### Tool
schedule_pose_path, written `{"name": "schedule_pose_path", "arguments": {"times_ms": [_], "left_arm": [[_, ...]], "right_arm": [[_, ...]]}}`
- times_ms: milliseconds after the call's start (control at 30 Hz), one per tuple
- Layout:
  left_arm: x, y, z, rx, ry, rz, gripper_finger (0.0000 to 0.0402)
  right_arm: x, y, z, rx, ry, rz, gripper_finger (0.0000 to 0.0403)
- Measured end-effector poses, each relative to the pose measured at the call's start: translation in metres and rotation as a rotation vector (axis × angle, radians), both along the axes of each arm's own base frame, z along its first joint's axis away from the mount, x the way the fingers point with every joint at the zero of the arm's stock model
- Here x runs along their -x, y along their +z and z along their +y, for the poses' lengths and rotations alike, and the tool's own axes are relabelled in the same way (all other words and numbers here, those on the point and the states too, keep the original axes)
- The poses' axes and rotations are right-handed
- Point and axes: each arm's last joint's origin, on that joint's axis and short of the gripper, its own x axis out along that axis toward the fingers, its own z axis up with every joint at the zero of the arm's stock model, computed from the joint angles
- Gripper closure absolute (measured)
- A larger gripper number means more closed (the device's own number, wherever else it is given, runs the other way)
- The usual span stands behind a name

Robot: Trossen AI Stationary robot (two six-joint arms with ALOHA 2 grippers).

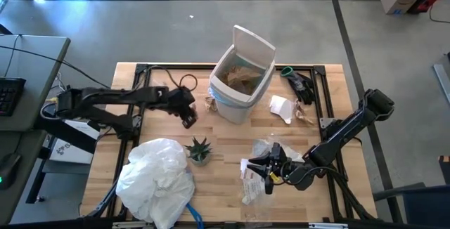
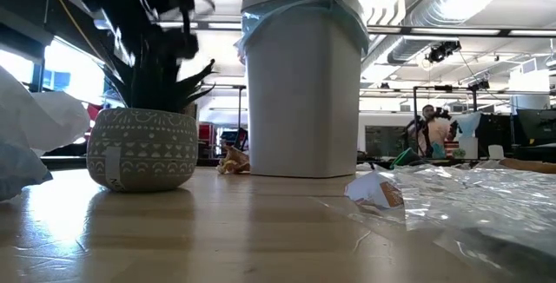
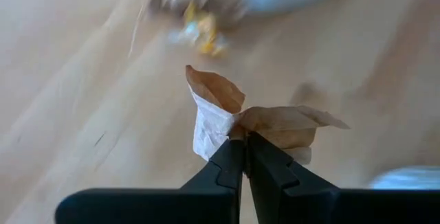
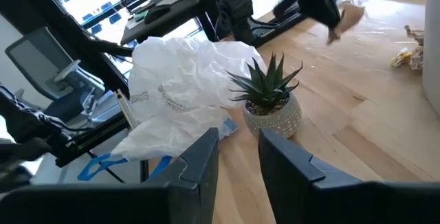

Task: Place trash/remove bag and relplace
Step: Put the brown napkin into the trash bin

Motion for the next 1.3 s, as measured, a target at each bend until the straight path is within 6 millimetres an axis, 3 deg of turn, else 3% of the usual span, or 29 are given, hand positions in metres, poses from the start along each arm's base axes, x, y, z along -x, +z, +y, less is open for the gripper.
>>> {"name": "schedule_pose_path", "arguments": {"times_ms": [400, 533, 667, 800, 900, 1100, 1300], "left_arm": [[0.004, 0.14, -0.037, -0.155, -0.191, -0.635, 0.0401], [-0.003, 0.181, -0.036, -0.256, -0.213, -0.759, 0.0402], [-0.027, 0.205, -0.023, -0.365, -0.204, -0.752, 0.0402], [-0.06, 0.218, -0.003, -0.424, -0.209, -0.692, 0.0401], [-0.087, 0.218, 0.017, -0.436, -0.192, -0.597, 0.0401], [-0.129, 0.195, 0.05, -0.359, -0.179, -0.356, 0.0401], [-0.149, 0.179, 0.061, -0.333, -0.169, -0.194, 0.0389]], "right_arm": [[0.0, 0.0, 0.0, 0.008, 0.002, 0.001, 0.0313], [0.0, 0.0, 0.0, 0.019, 0.006, 0.002, 0.0313], [0.0, 0.001, 0.0, 0.024, -0.003, -0.004, 0.0313], [0.0, 0.001, -0.001, 0.031, -0.023, -0.01, 0.0313], [0.0, 0.001, -0.001, 0.033, -0.03, -0.012, 0.0313], [0.0, 0.001, -0.001, 0.041, -0.04, -0.014, 0.0313], [-0.003, -0.005, 0.001, 0.055, -0.039, -0.002, 0.0313]]}}
